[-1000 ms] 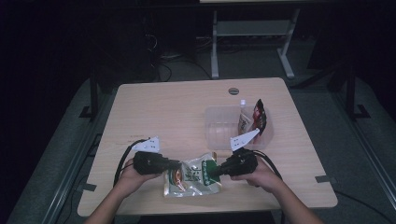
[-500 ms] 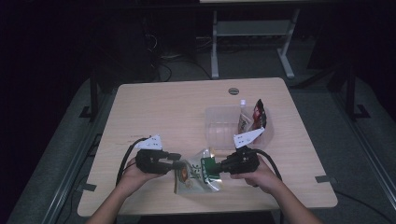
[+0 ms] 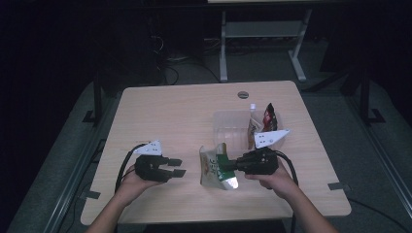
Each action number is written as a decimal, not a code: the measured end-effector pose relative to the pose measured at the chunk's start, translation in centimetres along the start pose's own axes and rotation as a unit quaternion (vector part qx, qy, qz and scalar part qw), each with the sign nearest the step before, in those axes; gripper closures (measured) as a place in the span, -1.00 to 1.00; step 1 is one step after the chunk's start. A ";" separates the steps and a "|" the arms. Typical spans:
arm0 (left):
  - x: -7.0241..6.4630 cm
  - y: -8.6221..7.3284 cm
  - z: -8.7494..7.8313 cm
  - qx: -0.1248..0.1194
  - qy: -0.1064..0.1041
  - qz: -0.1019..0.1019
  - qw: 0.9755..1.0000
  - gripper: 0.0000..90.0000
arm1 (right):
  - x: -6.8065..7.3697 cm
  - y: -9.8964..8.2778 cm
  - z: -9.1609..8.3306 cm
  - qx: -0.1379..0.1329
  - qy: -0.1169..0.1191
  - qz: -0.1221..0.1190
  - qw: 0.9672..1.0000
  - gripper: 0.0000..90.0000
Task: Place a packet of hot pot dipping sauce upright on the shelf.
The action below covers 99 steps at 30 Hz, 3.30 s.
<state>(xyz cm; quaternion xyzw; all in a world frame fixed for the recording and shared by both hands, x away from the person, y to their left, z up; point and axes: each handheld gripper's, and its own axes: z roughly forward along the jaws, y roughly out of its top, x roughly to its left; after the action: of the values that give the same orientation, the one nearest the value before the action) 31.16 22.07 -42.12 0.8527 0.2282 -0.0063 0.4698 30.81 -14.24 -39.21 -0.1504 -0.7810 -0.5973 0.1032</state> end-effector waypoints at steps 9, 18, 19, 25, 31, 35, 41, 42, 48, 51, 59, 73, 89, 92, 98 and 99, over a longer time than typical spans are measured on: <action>-0.2 -0.1 0.4 0.010 -0.009 0.000 1.000 0.15 | 0.6 1.0 -1.0 -0.035 -0.017 -0.008 0.999 1.00; -0.2 -0.1 0.5 0.014 -0.013 -0.003 1.000 0.15 | 0.9 2.0 -1.8 -0.056 -0.039 -0.016 0.998 1.00; -0.2 -0.1 0.5 0.015 -0.013 -0.003 1.000 0.15 | 0.9 2.2 -1.9 -0.059 -0.040 -0.018 0.997 1.00; -0.1 -0.1 0.5 0.017 -0.016 0.000 1.000 0.15 | 0.9 2.9 -2.6 -0.069 -0.054 -0.021 0.996 1.00; -0.2 -0.1 0.6 0.017 -0.019 0.001 1.000 0.15 | 0.8 4.0 -3.7 -0.084 -0.075 -0.025 0.993 1.00; -0.2 -0.1 0.6 0.016 -0.022 -0.001 1.000 0.15 | 0.6 5.5 -4.6 -0.090 -0.095 -0.029 0.991 1.00; -0.1 -0.1 0.6 0.018 -0.025 -0.004 1.000 0.16 | 0.0 7.1 -5.6 -0.099 -0.114 -0.028 0.988 1.00; -0.1 -0.1 0.6 0.018 -0.025 -0.004 1.000 0.16 | 0.0 7.1 -5.6 -0.099 -0.114 -0.028 0.988 1.00; -0.1 -0.1 0.5 0.024 -0.027 -0.002 0.999 0.15 | -0.9 8.0 -6.4 -0.108 -0.137 -0.024 0.984 1.00; -0.1 -0.1 0.6 0.025 -0.028 -0.002 0.999 0.16 | -1.5 8.2 -6.6 -0.111 -0.148 -0.021 0.983 1.00; 0.0 -0.1 0.6 0.025 -0.028 -0.003 0.999 0.15 | -3.3 8.2 -6.8 -0.117 -0.179 -0.006 0.977 1.00; 0.1 -0.2 0.6 0.034 -0.033 0.001 0.999 0.15 | -5.3 7.2 -5.7 -0.112 -0.207 0.014 0.972 1.00; 0.0 -0.3 0.8 0.041 -0.038 0.001 0.998 0.15 | -5.8 6.8 -4.4 -0.083 -0.231 0.017 0.969 1.00; 0.1 -0.3 0.9 0.042 -0.038 0.000 0.998 0.15 | -5.6 6.9 -4.8 -0.087 -0.241 0.014 0.967 1.00; 0.1 -0.3 1.1 0.042 -0.039 -0.001 0.998 0.15 | -5.5 6.8 -5.1 -0.080 -0.248 0.021 0.965 1.00; 0.0 -0.3 1.1 0.043 -0.039 0.000 0.998 0.15 | -5.5 6.8 -5.0 -0.080 -0.247 0.019 0.966 1.00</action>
<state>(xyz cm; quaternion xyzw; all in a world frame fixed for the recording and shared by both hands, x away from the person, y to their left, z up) 31.30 21.32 -42.98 0.8714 0.2095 -0.0497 0.4409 38.23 -18.07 -33.63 -0.3153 -0.7291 -0.6000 -0.0942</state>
